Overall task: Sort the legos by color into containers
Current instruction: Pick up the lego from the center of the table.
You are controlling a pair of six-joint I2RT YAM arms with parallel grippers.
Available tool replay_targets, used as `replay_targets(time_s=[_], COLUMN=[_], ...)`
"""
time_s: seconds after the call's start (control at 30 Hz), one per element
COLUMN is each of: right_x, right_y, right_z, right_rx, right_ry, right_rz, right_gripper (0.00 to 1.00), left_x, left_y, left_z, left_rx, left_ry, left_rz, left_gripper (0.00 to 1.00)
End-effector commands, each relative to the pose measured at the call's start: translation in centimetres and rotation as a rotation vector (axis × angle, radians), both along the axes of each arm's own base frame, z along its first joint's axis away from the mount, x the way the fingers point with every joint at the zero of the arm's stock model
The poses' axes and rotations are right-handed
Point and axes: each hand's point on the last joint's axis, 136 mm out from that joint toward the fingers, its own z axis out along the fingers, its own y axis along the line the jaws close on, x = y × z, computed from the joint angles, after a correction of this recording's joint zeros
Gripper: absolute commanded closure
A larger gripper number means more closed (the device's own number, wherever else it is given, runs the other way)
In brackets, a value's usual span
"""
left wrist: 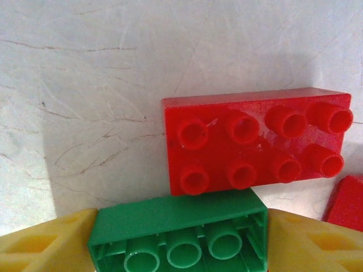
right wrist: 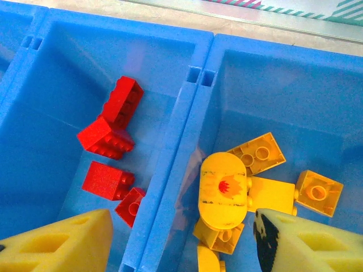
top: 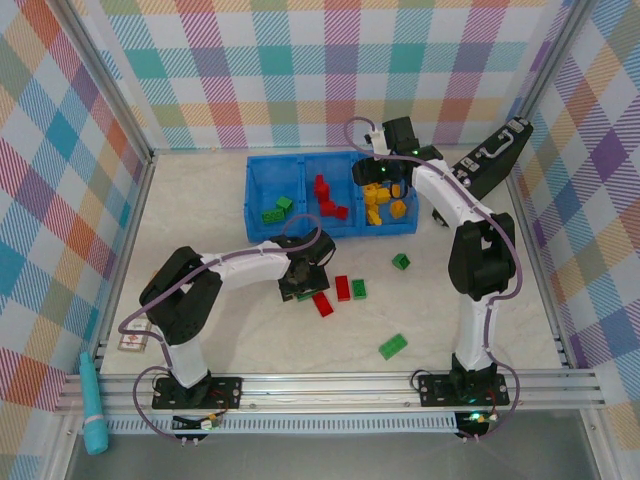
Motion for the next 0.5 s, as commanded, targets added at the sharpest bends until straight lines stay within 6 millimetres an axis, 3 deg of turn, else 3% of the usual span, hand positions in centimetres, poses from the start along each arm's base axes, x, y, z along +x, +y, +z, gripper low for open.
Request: replay_targets(time_s=[0.0,0.17,0.27,0.47], right_x=[0.4,0.2,0.0,-1.1], right_y=[-0.2,-0.4,-0.6,-1.4], right_z=[1.5,2.1,2.4,2.8], right_rx=[0.024,0.020,0.016,0.013], right_ry=[-0.035,-0.045,-0.050,-0.059], right_rz=[-0.010,-0.013,-0.018,-0.045], right_gripper=[0.33,0.33,0.33,0.33], left_x=[-1.1,-1.7,-2.2,-0.8], left_y=[0.2,0.5,1.2,2.5], left_z=[-1.0,-1.3,-0.5,4.4], left_rx=[-0.002,0.000,0.013,0.043], left_ry=[0.033,0.048,0.047,-0.034], left_rz=[0.006,0.006,-0.004,-0.054], left_gripper=[0.33,0.36,0.38,0.38])
